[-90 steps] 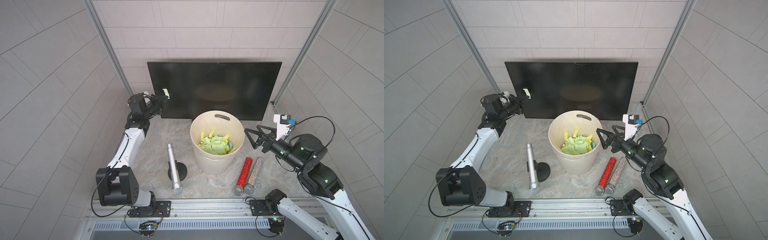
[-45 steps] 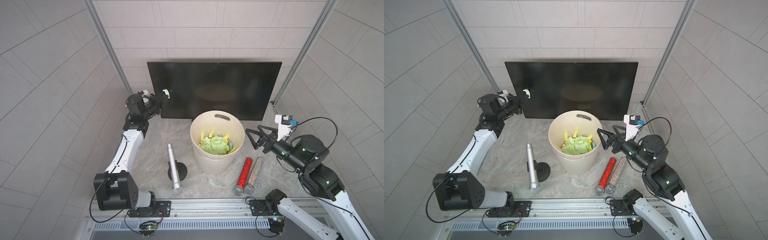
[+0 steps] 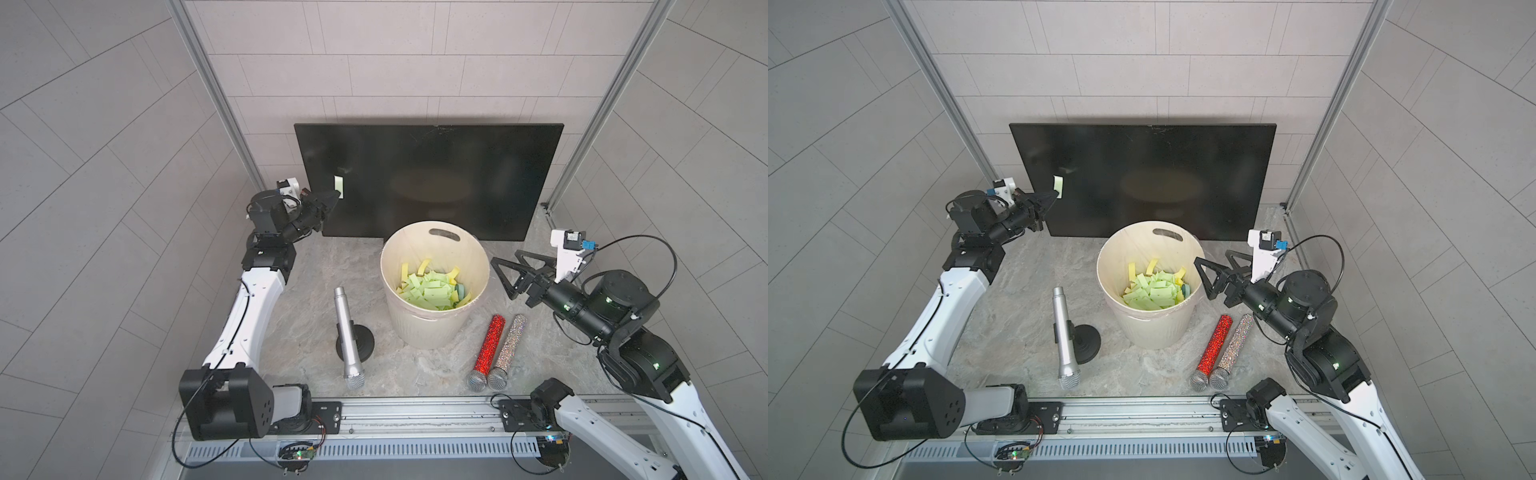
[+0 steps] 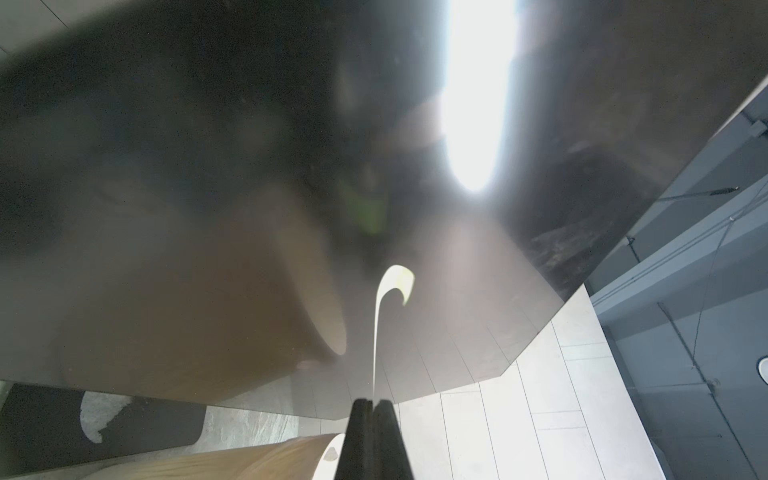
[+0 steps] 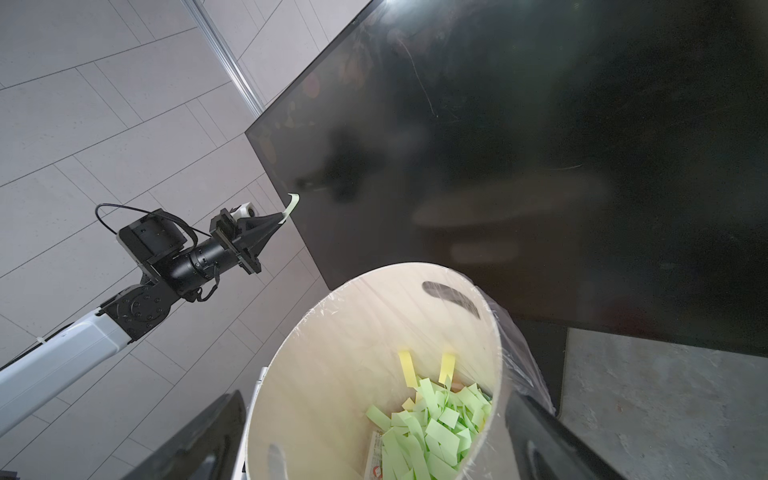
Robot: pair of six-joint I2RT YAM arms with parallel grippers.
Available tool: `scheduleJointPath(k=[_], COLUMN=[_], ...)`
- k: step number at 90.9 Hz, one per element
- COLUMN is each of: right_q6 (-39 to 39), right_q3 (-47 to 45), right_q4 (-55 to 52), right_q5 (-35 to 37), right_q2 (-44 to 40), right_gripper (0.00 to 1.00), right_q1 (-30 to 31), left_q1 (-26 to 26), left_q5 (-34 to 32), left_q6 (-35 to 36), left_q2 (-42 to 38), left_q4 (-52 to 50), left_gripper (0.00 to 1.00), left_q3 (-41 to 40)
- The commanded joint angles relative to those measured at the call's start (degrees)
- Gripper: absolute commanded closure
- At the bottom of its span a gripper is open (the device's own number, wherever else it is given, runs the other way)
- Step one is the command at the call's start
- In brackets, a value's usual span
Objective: Remove the sticky note from the monitor
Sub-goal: Tear off the sticky note from the monitor, then place the sticky note in the trash bin.
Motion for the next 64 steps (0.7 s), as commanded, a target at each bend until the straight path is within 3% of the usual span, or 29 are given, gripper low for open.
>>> scheduleJointPath(k=[1, 29, 64], right_q6=[0.19, -0.19, -1.10], right_q3=[0.21, -0.36, -0.60], right_q4=[-0.38, -0.40, -0.56], right_q5=[0.59, 1.22, 2.28], right_q2=[-0.72, -1.20, -0.68], right_gripper=[0.00, 0.00, 0.00], right_q1=[-0.17, -0.17, -0.17], left_q1=[-1.97, -11.94, -26.15], left_q5=[1.21, -0.47, -2.14], left_q6=[2.25, 6.70, 19.25], left_q2=[-2.02, -4.66, -4.63], left_q4=[-1.59, -5.98, -20.36], left_gripper=[1.00, 1.00, 1.00], left_q3=[-1.04, -0.31, 6.60])
